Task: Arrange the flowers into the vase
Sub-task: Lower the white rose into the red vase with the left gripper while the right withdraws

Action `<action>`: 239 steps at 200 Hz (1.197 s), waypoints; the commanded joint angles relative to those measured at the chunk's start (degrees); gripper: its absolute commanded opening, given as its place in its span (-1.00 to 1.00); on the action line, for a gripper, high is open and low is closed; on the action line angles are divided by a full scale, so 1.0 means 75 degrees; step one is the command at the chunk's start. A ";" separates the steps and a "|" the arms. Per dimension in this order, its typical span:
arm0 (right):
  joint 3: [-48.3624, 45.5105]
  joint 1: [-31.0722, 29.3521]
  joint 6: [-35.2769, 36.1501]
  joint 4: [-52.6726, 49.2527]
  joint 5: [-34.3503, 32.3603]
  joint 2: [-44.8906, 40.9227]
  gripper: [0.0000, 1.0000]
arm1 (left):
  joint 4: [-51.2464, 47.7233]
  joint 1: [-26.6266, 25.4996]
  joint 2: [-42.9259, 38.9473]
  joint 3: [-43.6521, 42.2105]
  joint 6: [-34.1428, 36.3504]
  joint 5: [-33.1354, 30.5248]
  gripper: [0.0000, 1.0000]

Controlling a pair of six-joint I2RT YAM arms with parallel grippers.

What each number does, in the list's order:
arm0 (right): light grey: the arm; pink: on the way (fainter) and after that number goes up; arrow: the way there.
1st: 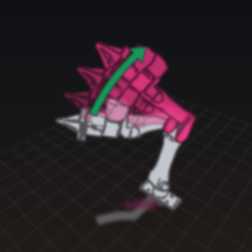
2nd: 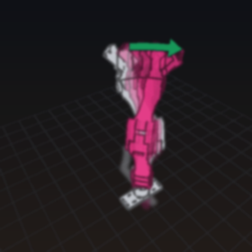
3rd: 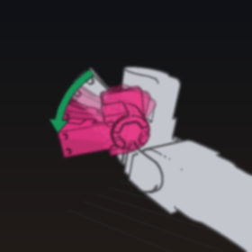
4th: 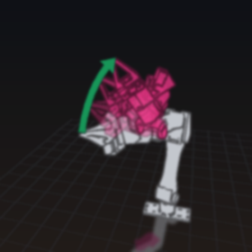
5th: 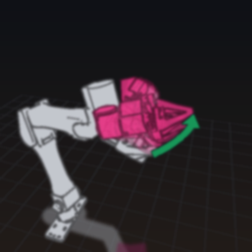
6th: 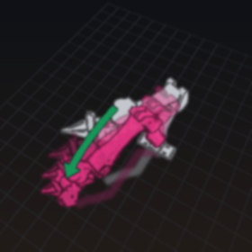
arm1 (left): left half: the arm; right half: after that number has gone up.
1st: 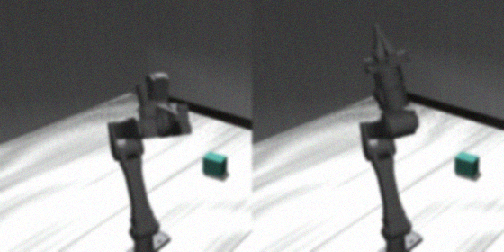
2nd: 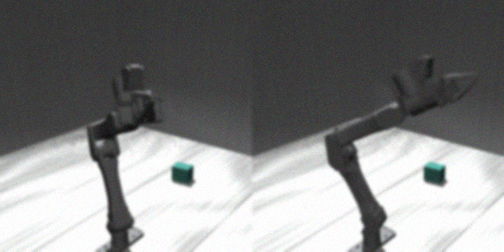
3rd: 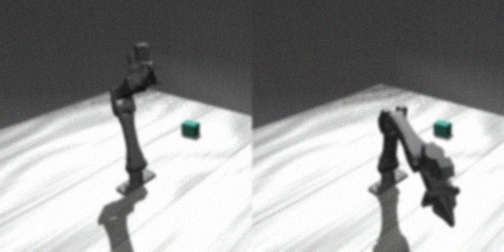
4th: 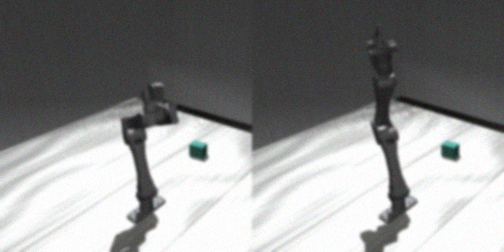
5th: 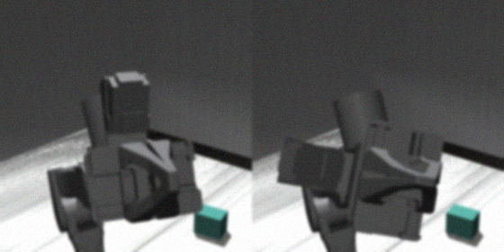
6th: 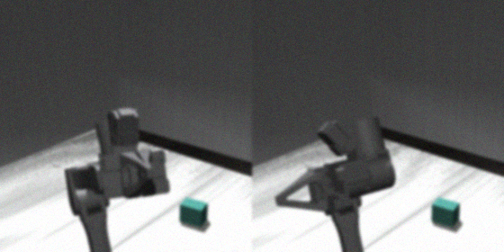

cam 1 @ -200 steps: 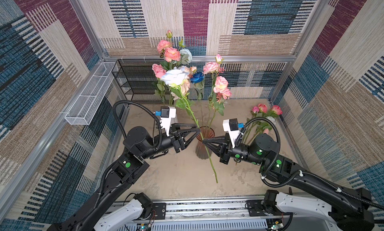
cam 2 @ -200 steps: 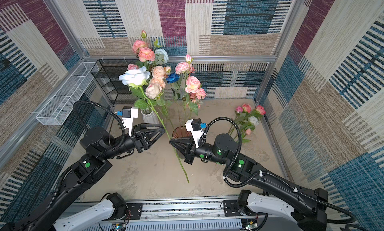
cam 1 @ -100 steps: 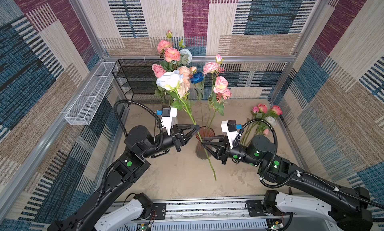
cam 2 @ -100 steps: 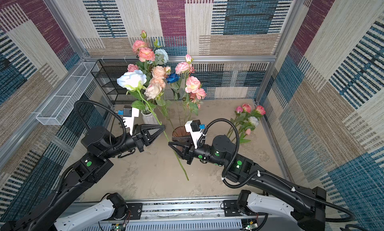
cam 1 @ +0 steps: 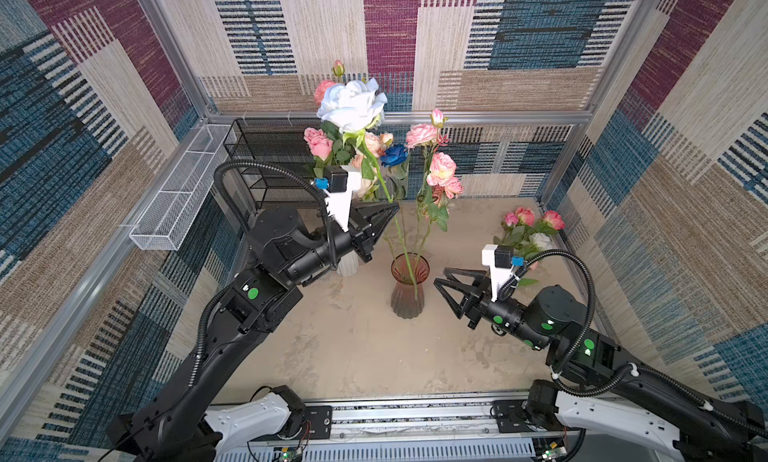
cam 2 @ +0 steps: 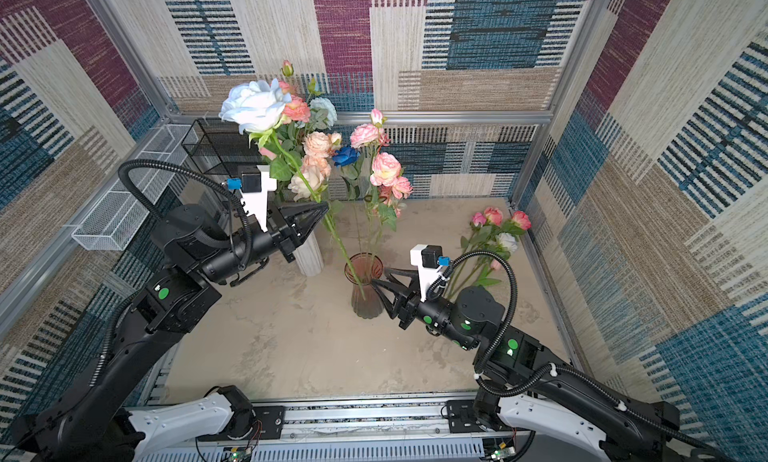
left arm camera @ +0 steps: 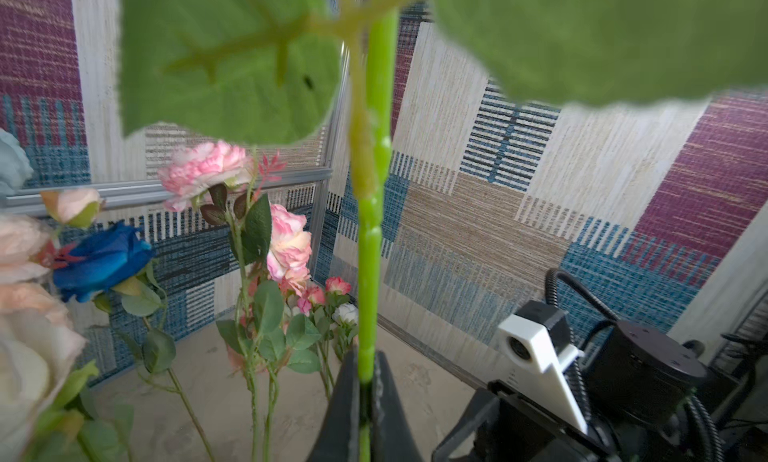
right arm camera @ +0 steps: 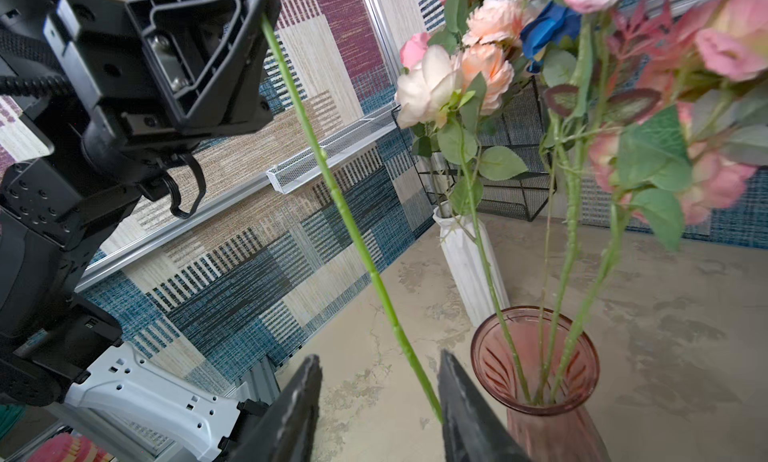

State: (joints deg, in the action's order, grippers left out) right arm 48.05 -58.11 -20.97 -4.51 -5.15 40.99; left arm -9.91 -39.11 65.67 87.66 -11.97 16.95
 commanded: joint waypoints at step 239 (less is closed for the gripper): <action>-0.0312 -0.0004 -0.0146 -0.0535 -0.0951 -0.0797 0.13 | 0.1245 -0.0006 0.0636 -0.2481 -0.0143 -0.1456 0.19</action>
State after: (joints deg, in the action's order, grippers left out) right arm 45.89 -58.11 -21.21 -9.72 -11.16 35.18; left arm -3.20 -39.05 72.27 68.66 -11.25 6.35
